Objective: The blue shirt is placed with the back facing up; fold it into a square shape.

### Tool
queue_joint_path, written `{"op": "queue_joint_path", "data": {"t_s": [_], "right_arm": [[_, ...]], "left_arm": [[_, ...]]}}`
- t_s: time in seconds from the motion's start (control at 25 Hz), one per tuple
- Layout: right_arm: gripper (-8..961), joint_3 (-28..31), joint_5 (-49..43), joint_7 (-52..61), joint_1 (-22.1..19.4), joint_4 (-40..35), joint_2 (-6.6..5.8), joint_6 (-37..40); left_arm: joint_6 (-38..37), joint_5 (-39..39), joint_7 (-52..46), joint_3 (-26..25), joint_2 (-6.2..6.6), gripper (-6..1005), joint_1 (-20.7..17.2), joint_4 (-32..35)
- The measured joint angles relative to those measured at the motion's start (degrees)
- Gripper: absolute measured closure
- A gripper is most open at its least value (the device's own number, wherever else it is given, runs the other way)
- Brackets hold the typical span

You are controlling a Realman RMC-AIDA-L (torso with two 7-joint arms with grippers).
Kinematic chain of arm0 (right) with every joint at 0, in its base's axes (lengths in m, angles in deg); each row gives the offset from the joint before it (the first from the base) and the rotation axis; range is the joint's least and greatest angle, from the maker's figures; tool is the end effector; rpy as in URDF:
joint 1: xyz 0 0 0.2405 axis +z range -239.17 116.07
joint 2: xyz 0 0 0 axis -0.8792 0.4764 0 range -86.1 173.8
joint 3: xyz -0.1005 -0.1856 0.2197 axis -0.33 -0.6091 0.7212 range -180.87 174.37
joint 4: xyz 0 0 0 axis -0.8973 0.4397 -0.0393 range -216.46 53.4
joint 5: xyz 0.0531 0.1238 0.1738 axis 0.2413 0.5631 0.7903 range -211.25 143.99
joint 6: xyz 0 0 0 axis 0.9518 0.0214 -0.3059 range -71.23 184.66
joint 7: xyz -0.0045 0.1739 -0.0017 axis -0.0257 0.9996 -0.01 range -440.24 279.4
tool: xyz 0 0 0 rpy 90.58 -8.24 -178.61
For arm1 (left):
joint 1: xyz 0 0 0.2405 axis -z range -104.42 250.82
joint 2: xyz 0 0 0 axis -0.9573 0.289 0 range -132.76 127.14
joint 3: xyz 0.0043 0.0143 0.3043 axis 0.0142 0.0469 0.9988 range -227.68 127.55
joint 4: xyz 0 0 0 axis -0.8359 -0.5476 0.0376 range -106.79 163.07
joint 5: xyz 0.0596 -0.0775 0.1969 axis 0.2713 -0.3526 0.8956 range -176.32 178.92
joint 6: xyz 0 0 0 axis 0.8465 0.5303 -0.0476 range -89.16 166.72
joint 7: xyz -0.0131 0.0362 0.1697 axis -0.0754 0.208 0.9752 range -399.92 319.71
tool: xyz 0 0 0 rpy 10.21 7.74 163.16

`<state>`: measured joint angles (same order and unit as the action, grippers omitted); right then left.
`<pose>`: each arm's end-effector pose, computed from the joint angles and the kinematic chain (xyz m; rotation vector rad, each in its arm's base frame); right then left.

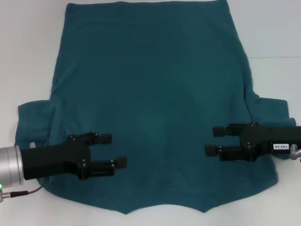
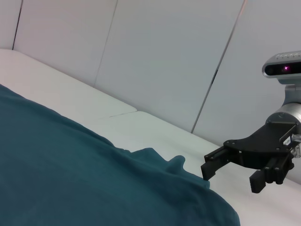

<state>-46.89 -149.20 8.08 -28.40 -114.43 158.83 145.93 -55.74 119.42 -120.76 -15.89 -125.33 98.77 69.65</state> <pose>0.2965 0.3767 -0.0445 -2.7981 0.8420 0.6265 -0.3060 0.3337 -0.0552 -2.7011 -0.7441 -0.7694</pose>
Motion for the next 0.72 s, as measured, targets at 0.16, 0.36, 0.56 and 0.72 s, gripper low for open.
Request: {"op": "queue_joint_path", "data": {"t_s": [0.16,0.36,0.56,0.72], "right_arm": [[115,0.0,0.0,0.0,0.0,0.1,-0.01,-0.2],[129,0.0,0.0,-0.1,0.0,0.1,0.03,-0.2],[144,0.6,0.0,-0.1,0.0,0.1,0.1,-0.3],[156,0.6,0.0,-0.1,0.0,0.1,0.17,-0.3]], "left_arm": [[-0.1,0.0,-0.2,-0.1,0.0,102,0.0,0.0],[0.4,0.0,-1.5,-0.2,0.0,110,0.0,0.1],[0.5,0.0,-1.5,-0.1,0.0,118,0.0,0.2],[1.2,-0.3,-1.7,-0.7,0.0,125,0.0,0.2]]}}
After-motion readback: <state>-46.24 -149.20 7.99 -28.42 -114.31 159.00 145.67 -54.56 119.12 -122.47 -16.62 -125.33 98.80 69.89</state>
